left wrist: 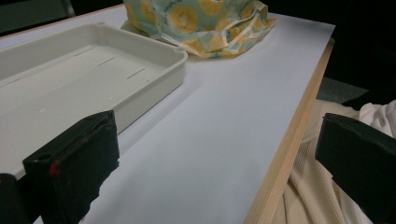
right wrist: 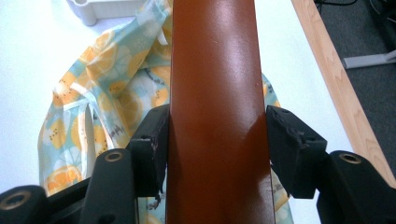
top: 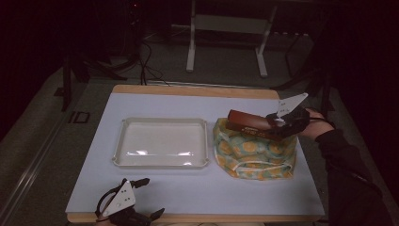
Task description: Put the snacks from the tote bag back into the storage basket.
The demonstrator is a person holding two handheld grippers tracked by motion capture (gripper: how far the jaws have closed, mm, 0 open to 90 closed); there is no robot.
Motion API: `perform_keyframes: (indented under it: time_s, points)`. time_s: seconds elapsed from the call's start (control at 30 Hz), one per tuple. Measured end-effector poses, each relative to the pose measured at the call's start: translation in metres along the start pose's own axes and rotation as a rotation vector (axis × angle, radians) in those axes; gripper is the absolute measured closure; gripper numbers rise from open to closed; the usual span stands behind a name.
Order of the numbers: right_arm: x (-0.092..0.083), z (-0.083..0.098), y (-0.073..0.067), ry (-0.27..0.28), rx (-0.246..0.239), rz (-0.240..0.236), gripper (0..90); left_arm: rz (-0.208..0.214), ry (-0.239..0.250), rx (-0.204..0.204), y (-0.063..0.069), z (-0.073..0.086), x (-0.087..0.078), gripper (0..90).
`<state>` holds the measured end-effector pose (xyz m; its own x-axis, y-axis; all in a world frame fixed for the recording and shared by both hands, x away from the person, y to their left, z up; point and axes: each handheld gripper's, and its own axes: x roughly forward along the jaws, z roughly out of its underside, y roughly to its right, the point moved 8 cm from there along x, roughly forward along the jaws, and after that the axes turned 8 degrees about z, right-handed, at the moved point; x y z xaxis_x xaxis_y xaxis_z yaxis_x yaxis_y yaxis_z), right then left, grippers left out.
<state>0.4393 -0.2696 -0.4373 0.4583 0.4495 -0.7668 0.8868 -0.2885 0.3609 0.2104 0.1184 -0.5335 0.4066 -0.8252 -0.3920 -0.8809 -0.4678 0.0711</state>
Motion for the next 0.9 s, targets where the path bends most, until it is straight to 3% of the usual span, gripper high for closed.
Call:
perform_keyframes:
  time_s: [0.37, 0.9]
  points:
    - [0.003, -0.022, -0.001, 0.01, -0.032, -0.01, 43.4, -0.056, 0.043, -0.014, -0.008, -0.005, -0.004, 0.0]
    - [0.022, -0.068, -0.015, 0.041, -0.111, -0.048, 43.4, -0.037, 0.059, -0.012, -0.006, -0.007, -0.005, 0.0]
